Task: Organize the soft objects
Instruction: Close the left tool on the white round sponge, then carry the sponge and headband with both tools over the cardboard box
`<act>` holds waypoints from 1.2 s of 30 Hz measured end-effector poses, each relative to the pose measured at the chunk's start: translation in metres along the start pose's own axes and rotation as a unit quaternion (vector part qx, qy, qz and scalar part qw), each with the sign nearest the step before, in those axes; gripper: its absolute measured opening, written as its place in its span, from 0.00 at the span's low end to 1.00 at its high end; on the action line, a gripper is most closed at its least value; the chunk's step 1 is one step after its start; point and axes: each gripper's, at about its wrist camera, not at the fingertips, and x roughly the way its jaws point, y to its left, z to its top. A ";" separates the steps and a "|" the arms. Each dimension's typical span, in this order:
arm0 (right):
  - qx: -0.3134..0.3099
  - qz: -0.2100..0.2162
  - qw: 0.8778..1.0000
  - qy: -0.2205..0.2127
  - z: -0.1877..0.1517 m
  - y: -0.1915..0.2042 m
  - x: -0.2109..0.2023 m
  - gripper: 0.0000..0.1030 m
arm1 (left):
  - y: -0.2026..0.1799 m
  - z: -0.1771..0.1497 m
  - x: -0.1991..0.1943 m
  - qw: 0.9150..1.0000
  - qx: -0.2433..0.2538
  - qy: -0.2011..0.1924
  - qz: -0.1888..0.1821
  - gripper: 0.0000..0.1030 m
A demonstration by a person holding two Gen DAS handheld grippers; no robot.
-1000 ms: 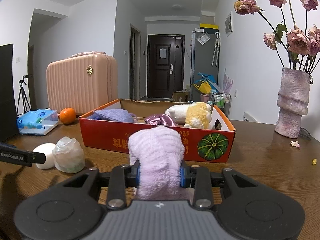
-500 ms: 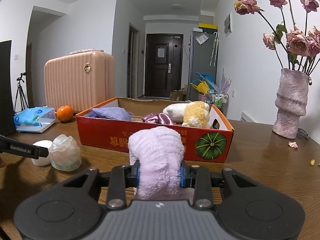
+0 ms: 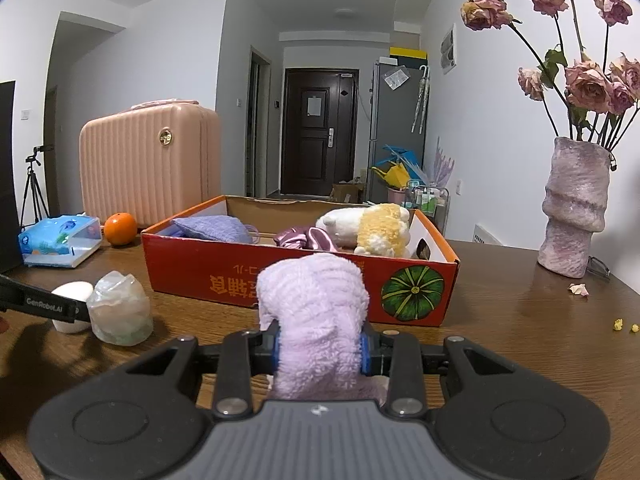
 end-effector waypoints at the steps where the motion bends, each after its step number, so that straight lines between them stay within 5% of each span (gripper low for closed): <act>1: 0.000 0.001 1.000 0.000 0.000 0.000 0.000 0.32 | -0.001 0.000 0.000 1.000 0.001 0.000 0.000 0.58; 9: 0.000 0.004 1.000 -0.002 0.000 0.000 -0.001 0.32 | -0.004 -0.001 -0.008 1.000 0.010 -0.014 0.002 0.58; 22: -0.001 0.004 1.000 -0.006 0.001 0.002 -0.002 0.32 | -0.005 0.003 -0.046 0.996 -0.005 -0.090 0.005 0.58; 36: 0.003 0.007 1.000 -0.026 0.008 0.008 0.000 0.32 | -0.046 -0.004 -0.073 0.991 0.025 -0.130 -0.036 0.58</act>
